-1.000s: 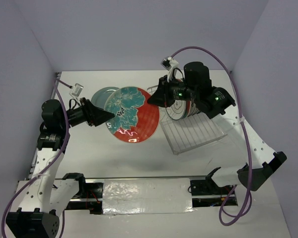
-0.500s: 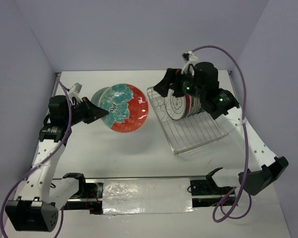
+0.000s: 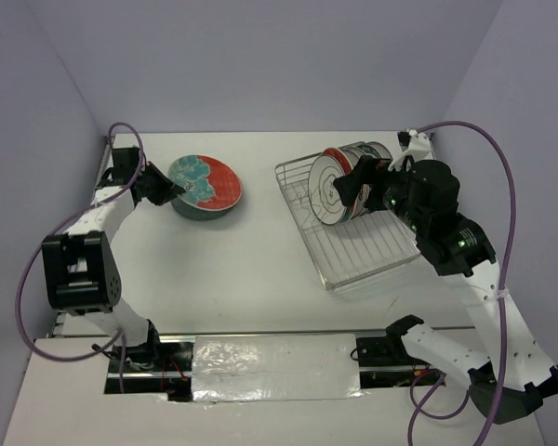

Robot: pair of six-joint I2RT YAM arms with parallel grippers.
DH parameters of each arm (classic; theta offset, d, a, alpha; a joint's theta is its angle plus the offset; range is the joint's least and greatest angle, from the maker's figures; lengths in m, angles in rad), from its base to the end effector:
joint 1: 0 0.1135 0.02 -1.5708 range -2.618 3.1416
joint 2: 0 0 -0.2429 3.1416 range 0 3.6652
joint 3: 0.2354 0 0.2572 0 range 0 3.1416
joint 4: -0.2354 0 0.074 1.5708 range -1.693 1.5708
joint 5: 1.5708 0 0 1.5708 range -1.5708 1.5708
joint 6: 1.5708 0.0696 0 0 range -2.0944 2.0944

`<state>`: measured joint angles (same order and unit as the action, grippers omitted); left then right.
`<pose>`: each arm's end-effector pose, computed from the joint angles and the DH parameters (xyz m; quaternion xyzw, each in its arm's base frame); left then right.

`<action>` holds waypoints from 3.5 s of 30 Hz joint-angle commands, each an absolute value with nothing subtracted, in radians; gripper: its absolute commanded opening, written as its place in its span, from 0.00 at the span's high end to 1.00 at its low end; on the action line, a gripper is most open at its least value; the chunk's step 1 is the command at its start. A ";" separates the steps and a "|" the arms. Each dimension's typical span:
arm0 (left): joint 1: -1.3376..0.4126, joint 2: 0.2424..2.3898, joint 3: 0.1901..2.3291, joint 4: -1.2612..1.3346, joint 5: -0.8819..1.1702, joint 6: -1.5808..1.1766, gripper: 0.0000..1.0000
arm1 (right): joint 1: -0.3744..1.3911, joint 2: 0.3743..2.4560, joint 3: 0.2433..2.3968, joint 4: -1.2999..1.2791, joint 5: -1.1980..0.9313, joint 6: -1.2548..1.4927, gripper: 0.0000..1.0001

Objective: Unload the plates from the dish rack

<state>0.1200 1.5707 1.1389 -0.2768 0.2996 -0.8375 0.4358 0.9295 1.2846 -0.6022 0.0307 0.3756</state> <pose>0.3786 0.0250 0.2148 -0.3585 0.8261 -0.2720 0.3393 0.2072 0.0941 0.4162 -0.0143 0.7887 0.2314 0.5694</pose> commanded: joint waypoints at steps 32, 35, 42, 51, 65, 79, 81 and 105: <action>0.121 1.849 1.319 -0.541 0.029 -0.847 0.01 | 0.440 1.086 1.350 -0.825 0.098 0.238 0.00; 0.138 1.789 1.290 -0.546 0.011 -0.857 0.01 | 0.440 1.164 1.390 -0.828 0.195 0.203 0.00; 0.161 1.582 1.281 -0.620 0.003 -0.778 0.00 | 0.439 1.423 1.526 -0.781 0.374 0.104 0.23; 0.158 1.011 1.015 -0.497 0.279 -0.500 0.01 | 0.411 1.538 1.605 -0.690 0.399 0.011 0.51; 0.143 0.724 0.805 -0.466 0.287 -0.425 0.01 | 0.373 1.672 1.605 -0.643 0.388 -0.049 0.63; 0.129 0.733 0.782 -0.451 0.287 -0.434 0.00 | 0.376 1.677 1.629 -0.646 0.491 -0.071 1.00; 0.126 0.733 0.781 -0.451 0.285 -0.433 0.01 | 0.376 1.654 1.650 -0.652 0.495 -0.074 1.00; 0.110 0.744 0.816 -0.442 0.368 -0.420 0.00 | 0.564 1.533 2.296 -0.928 0.951 -0.184 1.00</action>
<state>0.1150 0.7483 0.7803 -0.4938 0.2848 -0.4458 0.4850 1.6444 2.1868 -1.0035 0.7746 -0.1417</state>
